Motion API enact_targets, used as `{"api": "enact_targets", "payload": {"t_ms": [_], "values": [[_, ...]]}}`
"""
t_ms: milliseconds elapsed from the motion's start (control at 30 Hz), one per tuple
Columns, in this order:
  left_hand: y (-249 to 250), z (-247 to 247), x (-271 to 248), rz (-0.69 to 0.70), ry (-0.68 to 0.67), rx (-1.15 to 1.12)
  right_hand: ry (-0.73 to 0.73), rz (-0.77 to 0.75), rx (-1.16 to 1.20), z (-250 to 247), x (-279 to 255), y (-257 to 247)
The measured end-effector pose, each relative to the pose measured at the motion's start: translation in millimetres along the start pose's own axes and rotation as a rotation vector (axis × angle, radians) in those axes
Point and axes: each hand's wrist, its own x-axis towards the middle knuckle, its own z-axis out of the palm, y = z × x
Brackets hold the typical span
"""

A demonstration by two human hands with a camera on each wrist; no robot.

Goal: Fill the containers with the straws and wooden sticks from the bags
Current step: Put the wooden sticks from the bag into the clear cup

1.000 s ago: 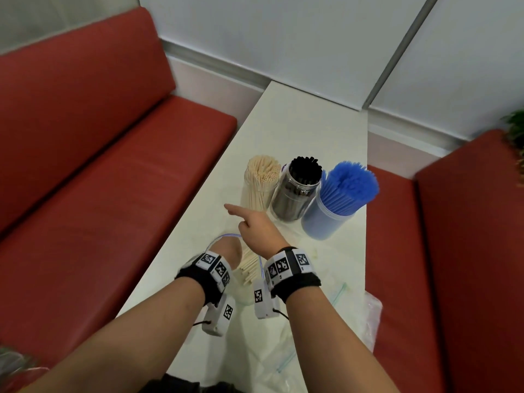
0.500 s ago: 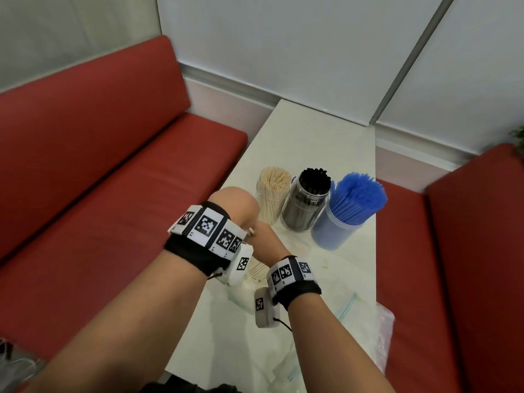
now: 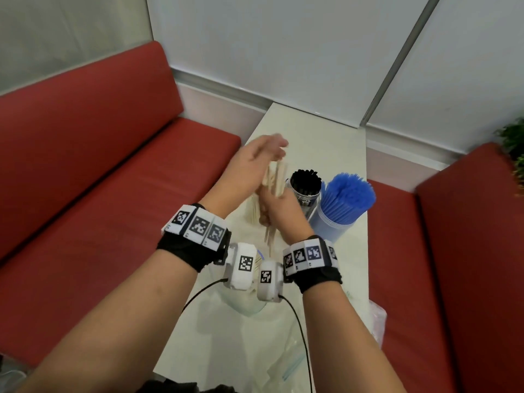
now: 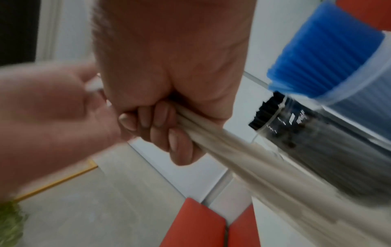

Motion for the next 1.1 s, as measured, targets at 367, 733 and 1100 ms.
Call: {"api": "enact_targets", "payload": {"t_ms": [367,733,1100], "values": [[-106.8,28.3,-32.2,-1.061,-0.304,-0.992,0.104,-0.192,0.122,-19.6,4.8,-36.1],[-122.2,23.7,-25.3,-1.120,-0.180,-0.922,-0.070,-0.159,0.158,-18.8,11.5,-16.8],[-150.3,20.5,-30.7,-1.070,-0.151,-0.771,-0.231,-0.025,-0.352,-31.0,19.4,6.4]]}}
